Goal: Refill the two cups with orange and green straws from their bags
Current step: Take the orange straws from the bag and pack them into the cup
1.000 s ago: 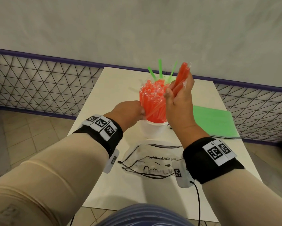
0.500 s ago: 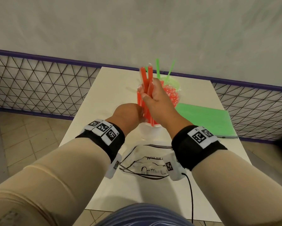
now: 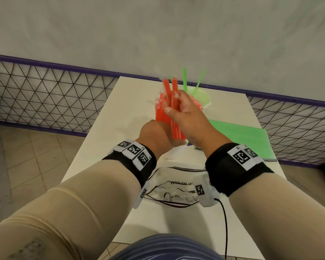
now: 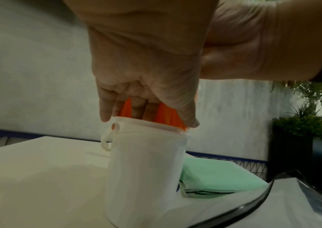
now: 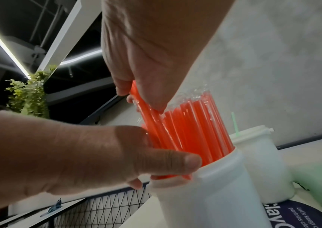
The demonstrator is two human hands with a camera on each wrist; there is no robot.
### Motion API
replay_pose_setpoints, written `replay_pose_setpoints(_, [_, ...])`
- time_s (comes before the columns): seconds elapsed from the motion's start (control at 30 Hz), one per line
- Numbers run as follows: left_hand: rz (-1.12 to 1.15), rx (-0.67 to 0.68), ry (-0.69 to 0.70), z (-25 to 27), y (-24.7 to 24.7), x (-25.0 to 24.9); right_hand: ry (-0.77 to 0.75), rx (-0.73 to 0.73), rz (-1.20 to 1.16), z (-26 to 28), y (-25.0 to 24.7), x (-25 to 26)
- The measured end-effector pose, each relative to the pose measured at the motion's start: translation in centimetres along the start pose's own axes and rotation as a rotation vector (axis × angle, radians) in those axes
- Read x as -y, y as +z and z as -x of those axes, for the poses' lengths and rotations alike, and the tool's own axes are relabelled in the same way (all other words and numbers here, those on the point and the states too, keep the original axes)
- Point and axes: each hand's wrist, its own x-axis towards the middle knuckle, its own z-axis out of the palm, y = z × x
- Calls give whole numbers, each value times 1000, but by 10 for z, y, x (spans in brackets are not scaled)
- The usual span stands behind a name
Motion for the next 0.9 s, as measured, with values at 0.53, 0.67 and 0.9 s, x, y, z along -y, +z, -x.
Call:
replay_pose_setpoints(0.53, [-163,50,0,-7,-1,3,-4,-16,-57,0,-16,-5])
replay_pose_setpoints(0.67, [-122,22,44,-4,-4,5,49,43,183,4,-10,-18])
replay_pose_setpoints(0.9, [-119,46,41,-5,-3,6,-507,-121,674,2,-21,51])
